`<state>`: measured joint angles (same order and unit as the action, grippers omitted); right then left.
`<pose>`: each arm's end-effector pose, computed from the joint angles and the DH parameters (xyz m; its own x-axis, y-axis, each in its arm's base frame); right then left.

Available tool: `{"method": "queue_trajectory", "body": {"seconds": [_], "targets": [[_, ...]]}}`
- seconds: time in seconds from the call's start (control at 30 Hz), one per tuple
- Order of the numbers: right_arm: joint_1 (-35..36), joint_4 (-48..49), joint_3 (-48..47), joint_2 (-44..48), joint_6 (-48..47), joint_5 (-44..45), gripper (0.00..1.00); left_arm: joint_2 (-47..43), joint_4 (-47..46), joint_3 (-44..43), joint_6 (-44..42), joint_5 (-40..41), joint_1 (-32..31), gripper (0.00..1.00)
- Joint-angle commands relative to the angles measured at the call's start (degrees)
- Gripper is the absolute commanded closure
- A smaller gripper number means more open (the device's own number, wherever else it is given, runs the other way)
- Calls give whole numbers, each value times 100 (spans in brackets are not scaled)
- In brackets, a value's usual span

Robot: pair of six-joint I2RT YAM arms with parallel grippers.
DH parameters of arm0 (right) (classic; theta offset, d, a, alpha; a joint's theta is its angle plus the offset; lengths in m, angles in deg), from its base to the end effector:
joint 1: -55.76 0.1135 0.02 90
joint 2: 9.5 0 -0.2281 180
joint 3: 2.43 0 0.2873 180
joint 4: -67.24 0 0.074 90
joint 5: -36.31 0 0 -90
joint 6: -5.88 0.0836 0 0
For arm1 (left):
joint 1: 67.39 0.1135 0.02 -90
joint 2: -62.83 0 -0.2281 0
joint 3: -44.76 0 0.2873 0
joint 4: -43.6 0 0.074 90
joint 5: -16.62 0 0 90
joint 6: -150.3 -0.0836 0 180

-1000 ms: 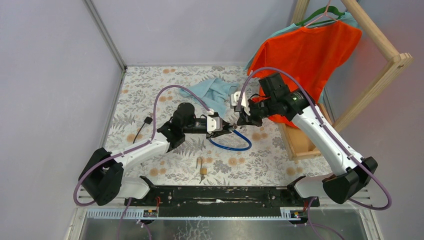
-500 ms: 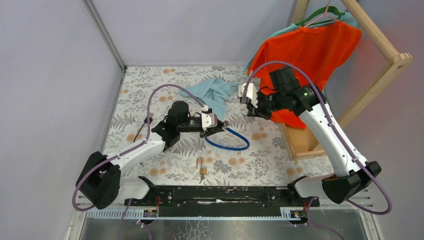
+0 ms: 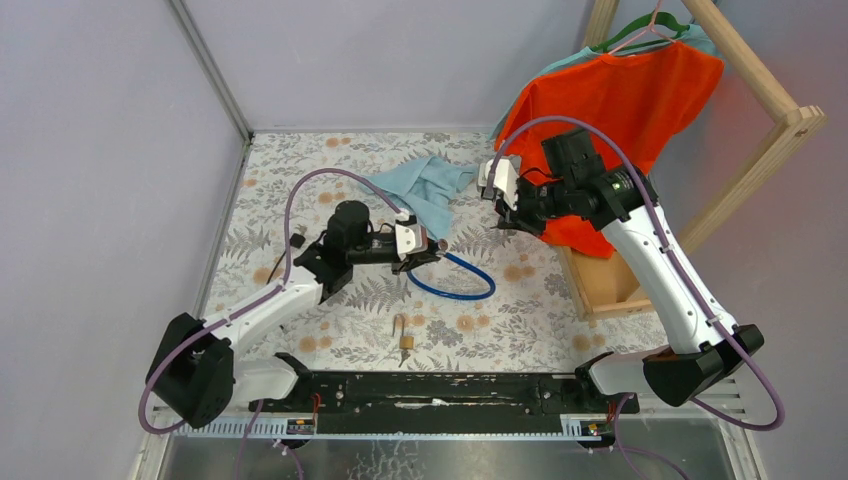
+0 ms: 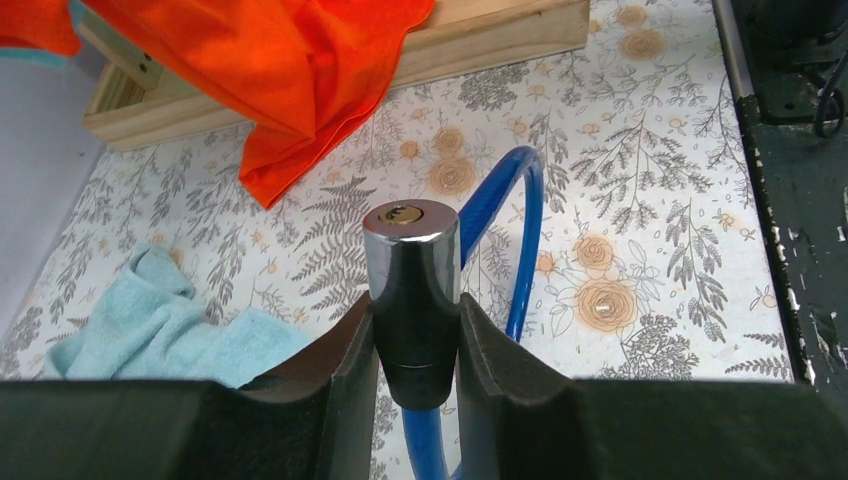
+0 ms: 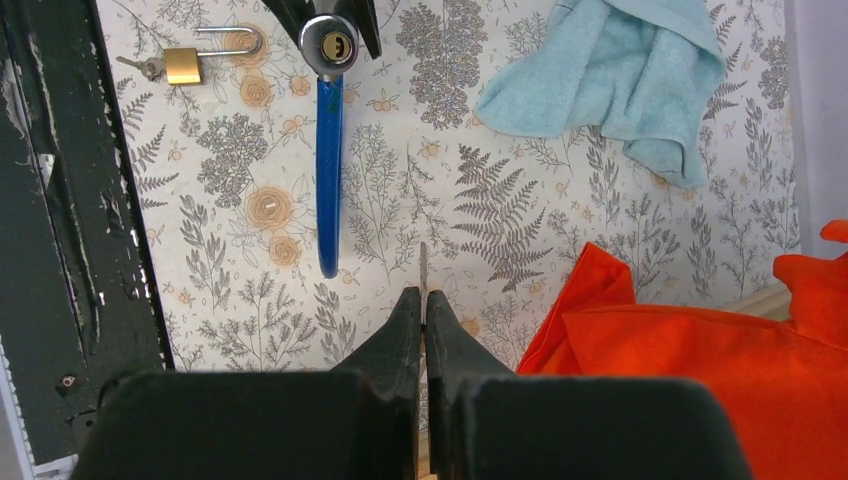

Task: Lock with the key
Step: Lock the lock, then place the key at the center of the board.

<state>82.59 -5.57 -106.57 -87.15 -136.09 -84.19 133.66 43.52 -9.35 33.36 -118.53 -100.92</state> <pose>0.2746 0.1864 0.3589 0.1551 -0.6821 -0.7146 -0.9406 0.1191 -0.3179 0.2571 -0.2414 0.2082 0.2202 0.2374 -0.9461 0.9602 0.1179 0.2531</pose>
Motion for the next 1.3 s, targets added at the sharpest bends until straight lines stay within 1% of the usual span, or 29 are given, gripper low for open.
{"method": "queue_trajectory", "body": {"seconds": [0.0,0.23,0.43,0.63,0.77,0.9,1.0,1.07,1.2,1.27], "targets": [[-28,336,-221,30,413,111,100,-152,384,89,-205,88,193,100],[-123,637,-118,-2,630,252,100,-389,996,40,-504,162,458,100],[-136,1023,308,-25,812,7,100,-429,1368,-158,-494,160,688,100],[-137,1831,1136,197,1189,-20,100,-407,1411,-333,42,110,1137,100],[-126,2440,1773,406,1553,-226,100,-389,1408,-425,458,-11,1449,100],[-104,2746,2188,437,1722,-491,100,-493,1203,-270,520,-292,1610,100],[-93,2856,2457,413,1808,-881,100,-442,1197,-223,419,-611,1648,100],[-79,2983,2672,408,1894,-1146,100,-394,1139,-225,473,-672,1658,100],[-64,3376,3194,327,2173,-1346,100,-279,854,-277,921,-445,1732,100],[-58,3605,3423,228,2369,-1384,100,-183,673,-390,1379,-111,1789,100]]}}
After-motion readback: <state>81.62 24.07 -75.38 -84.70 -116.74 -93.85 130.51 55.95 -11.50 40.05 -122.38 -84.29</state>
